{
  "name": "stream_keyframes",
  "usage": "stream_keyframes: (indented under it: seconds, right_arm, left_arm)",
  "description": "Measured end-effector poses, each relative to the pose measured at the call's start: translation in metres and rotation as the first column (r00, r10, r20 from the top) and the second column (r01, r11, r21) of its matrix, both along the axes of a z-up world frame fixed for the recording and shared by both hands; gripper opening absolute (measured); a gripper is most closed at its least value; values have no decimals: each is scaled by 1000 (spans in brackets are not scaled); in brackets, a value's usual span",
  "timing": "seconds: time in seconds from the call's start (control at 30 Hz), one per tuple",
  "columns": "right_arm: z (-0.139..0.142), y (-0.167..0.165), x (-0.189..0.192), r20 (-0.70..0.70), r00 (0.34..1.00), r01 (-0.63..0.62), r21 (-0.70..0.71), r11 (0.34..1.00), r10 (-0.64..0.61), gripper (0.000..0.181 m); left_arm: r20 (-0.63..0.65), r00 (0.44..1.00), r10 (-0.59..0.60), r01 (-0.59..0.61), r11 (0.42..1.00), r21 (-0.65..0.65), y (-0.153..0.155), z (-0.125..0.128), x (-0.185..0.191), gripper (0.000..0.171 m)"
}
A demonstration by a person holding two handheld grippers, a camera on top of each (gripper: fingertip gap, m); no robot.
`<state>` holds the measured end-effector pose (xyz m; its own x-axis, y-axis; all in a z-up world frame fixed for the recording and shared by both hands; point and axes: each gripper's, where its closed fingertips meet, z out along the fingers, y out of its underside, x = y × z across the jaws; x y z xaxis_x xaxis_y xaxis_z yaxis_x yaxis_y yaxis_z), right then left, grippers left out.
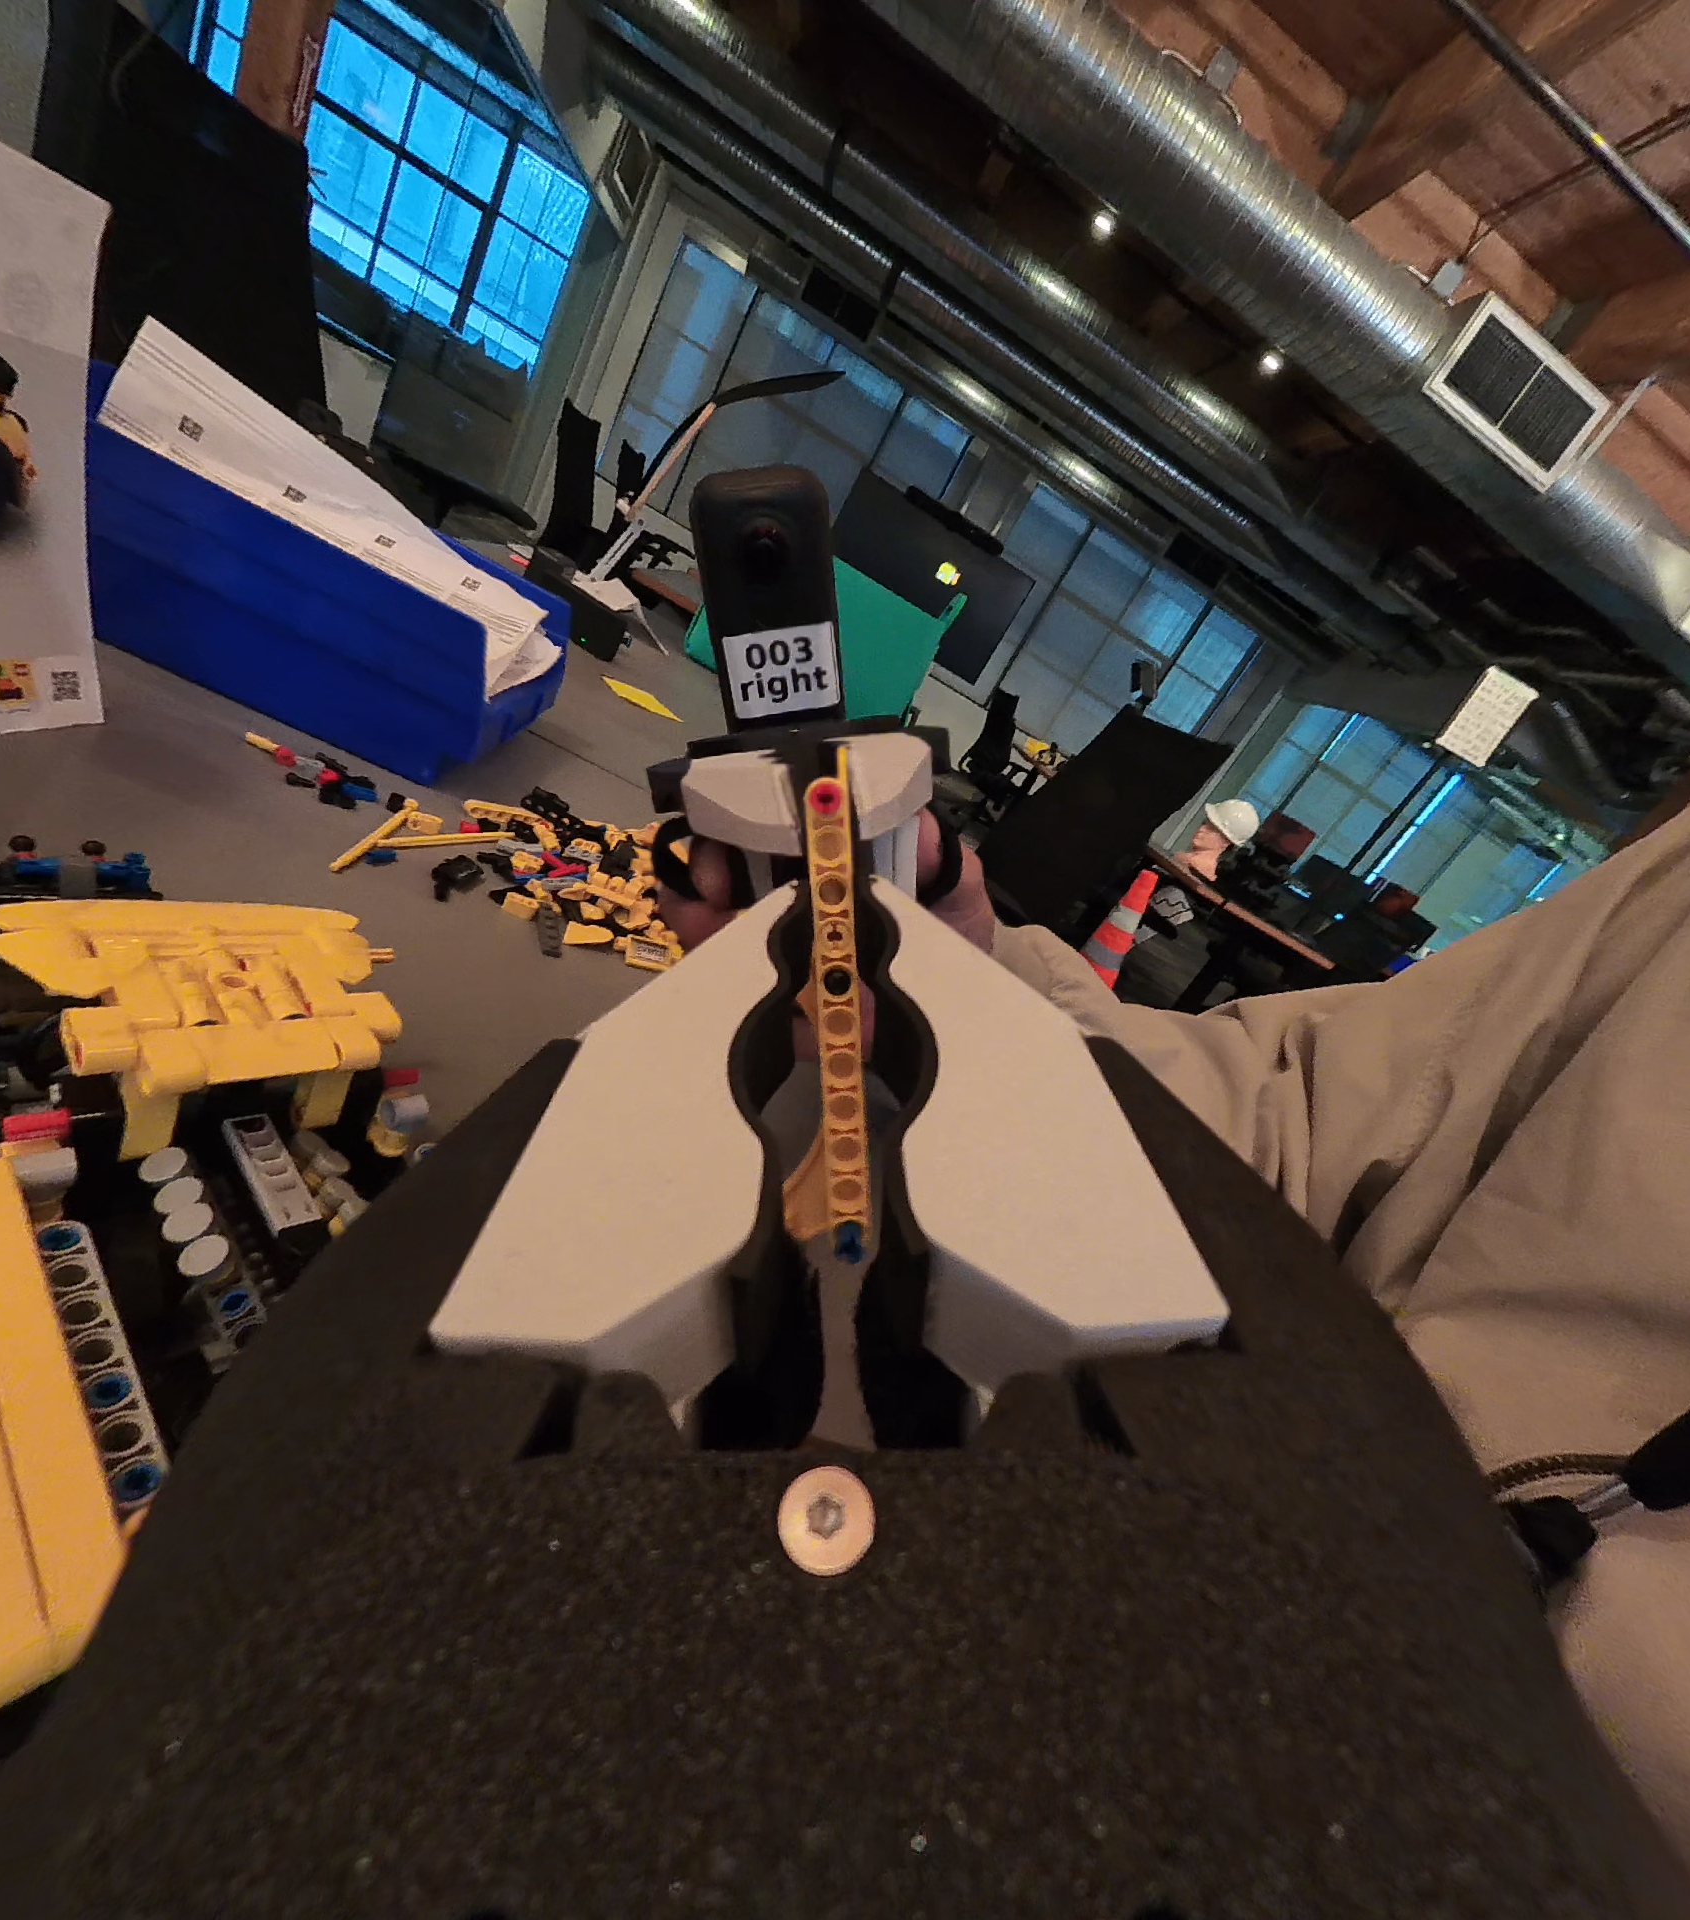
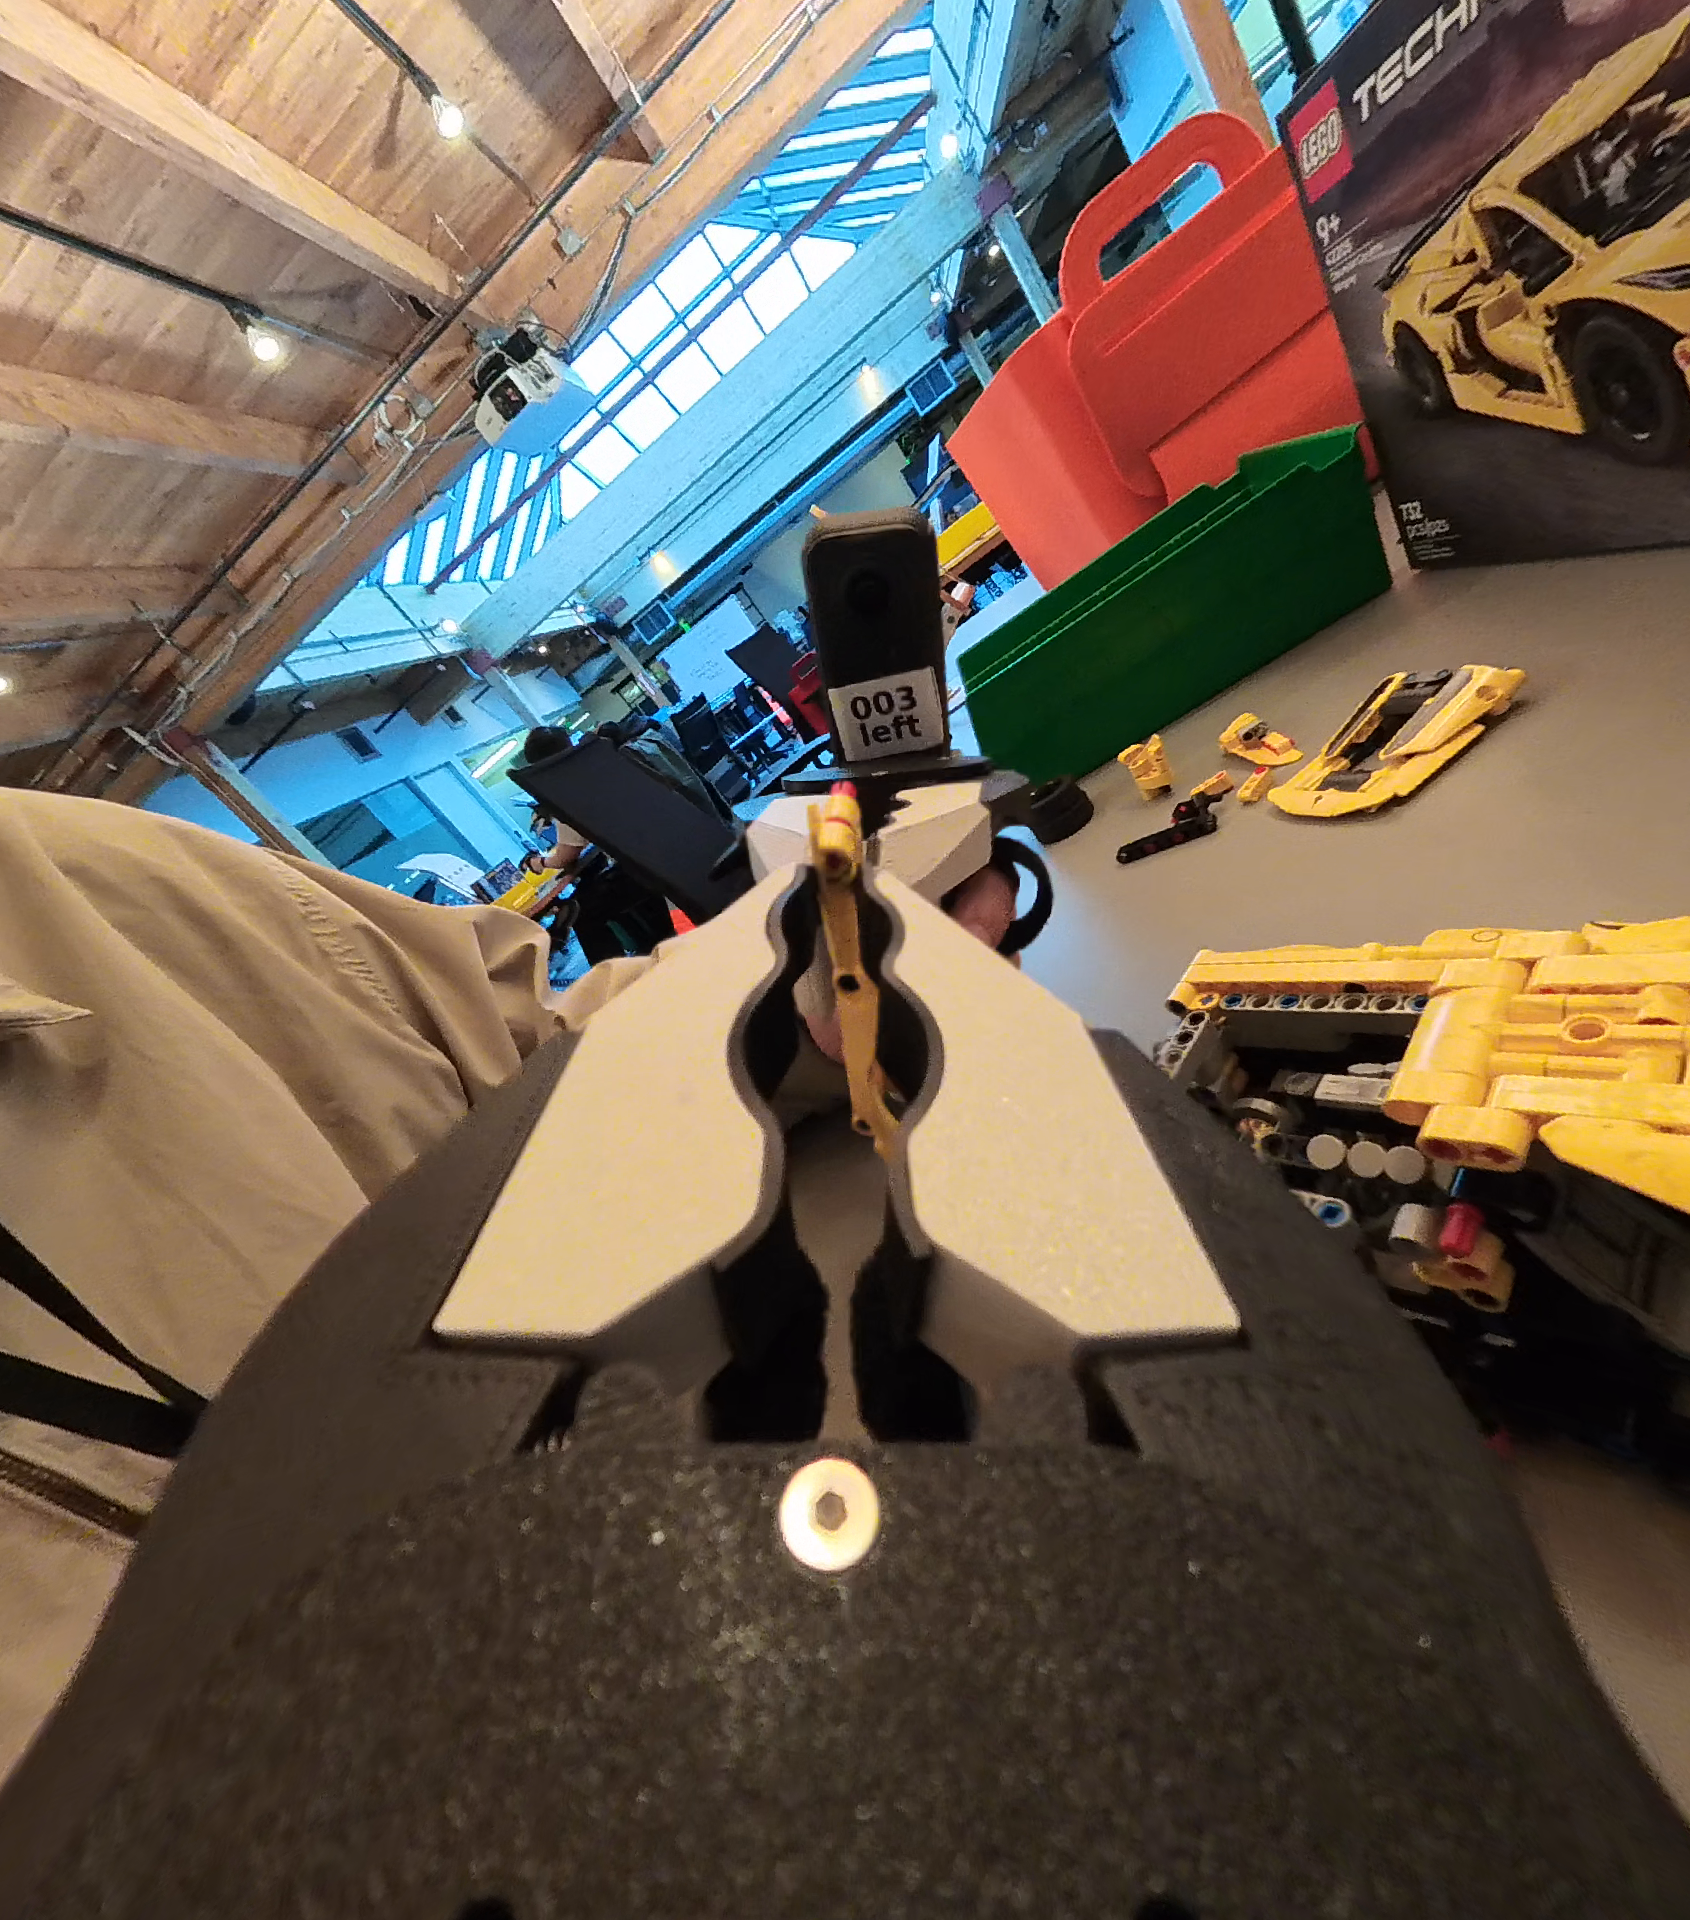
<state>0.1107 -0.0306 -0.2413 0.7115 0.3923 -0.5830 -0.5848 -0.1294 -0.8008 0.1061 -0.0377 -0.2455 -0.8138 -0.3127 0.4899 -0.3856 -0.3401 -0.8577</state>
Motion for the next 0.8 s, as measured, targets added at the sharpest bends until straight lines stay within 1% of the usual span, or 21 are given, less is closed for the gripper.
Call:
stream_keyframes:
  seconds: [0.1, 0.13, 0.17, 0.23, 0.3, 0.4, 0.43, 0.47, 0.53, 0.6, 0.7, 0.77, 0.8]
  right_arm:
    - [-1, 0, 3, 5, 1000, 15, -18, 1000, -15, 5]
    - [-1, 1, 4, 16, 999, 30, -14, 999, -30, 2]
    - [-1, 0, 3, 12, 1000, 18, -15, 1000, -18, 0]
    - [0, 0, 4, 24, 999, 38, -3, 999, -38, 0]
    - [-5, -1, 3, 23, 1000, 21, -27, 999, -20, 0]
    - [-8, 0, 2, 15, 999, 33, -40, 999, -32, 0]
    - [-12, 2, 0, 41, 998, 50, -44, 998, -49, 0]
    - [-15, 3, 0, 39, 997, 64, -54, 996, -62, 0]
    - [-16, 5, 8, -32, 997, 63, -57, 996, -65, 0]
    - [-17, 7, 7, -99, 995, 11, -62, 998, -17, 0]
    - [-16, 9, 6, -161, 987, -20, -36, 999, 14, 1]
    - [-15, 11, 7, -185, 983, -12, -25, 1000, 7, 16]
    - [-13, 12, 7, -199, 980, -16, -15, 1000, 13, 16]
  left_arm:
    - [-13, 999, 37, -37, 999, -17, 3, 2, 4, 6]
    - [-20, 997, 73, -74, 996, -52, 8, 7, 8, 5]
    - [-31, 996, 85, -87, 993, -83, 11, 11, 9, 5]
    - [-43, 994, 104, -108, 991, -82, 11, 12, 10, 4]
    - [-44, 993, 105, -107, 994, -36, 10, 9, 9, 4]
    - [-82, 990, 113, -119, 991, -69, 13, 8, 12, 4]
    - [-83, 990, 113, -119, 991, -67, 15, 7, 12, 4]
    - [-88, 989, 116, -121, 991, -53, 16, 4, 14, 4]
    - [-109, 985, 135, -142, 988, -59, 17, 0, 19, 5]
    - [-133, 987, 94, -105, 992, -75, 18, -3, 18, 6]
    - [-164, 985, 52, -71, 991, -115, 20, -2, 17, 6]
    - [-171, 984, 48, -70, 990, -126, 21, 0, 17, 6]
    - [-175, 984, 36, -56, 992, -111, 18, -1, 15, 6]
